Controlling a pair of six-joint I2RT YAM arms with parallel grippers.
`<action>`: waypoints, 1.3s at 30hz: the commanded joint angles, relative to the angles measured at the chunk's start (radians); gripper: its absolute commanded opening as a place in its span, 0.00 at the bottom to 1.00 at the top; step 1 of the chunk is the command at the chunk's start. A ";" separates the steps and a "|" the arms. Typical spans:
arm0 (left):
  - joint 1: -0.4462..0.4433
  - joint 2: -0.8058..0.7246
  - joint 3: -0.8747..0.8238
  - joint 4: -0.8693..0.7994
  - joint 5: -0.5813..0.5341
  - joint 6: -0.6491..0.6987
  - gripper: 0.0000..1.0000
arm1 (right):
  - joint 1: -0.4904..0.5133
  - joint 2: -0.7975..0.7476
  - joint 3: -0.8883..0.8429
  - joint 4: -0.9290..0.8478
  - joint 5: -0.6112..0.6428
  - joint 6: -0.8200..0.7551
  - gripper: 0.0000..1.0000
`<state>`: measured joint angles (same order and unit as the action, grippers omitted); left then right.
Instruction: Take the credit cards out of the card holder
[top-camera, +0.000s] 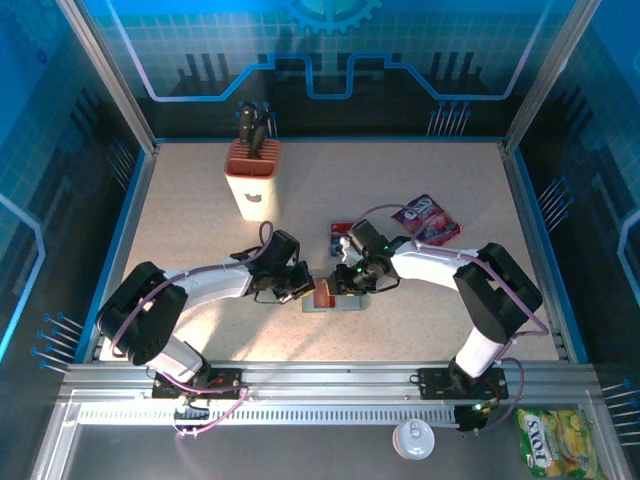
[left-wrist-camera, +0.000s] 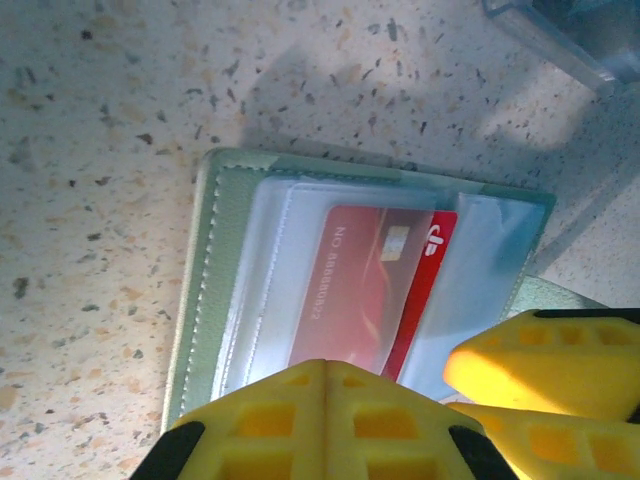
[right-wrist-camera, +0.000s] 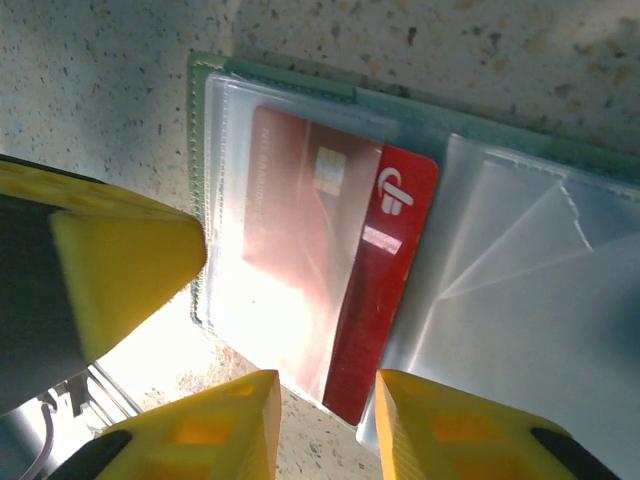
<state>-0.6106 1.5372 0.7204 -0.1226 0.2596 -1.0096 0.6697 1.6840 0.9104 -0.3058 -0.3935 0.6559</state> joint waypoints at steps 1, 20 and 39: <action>0.001 0.018 0.026 -0.036 0.027 0.033 0.00 | -0.013 -0.021 -0.018 0.032 -0.026 0.024 0.32; -0.010 0.063 -0.001 -0.033 0.020 0.026 0.00 | -0.047 0.000 -0.079 0.126 -0.090 0.066 0.32; -0.009 0.039 -0.019 -0.041 0.006 0.022 0.00 | -0.056 0.072 -0.082 0.187 -0.122 0.096 0.31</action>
<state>-0.6155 1.5906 0.7235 -0.1238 0.2703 -0.9920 0.6247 1.7336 0.8368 -0.1314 -0.4923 0.7414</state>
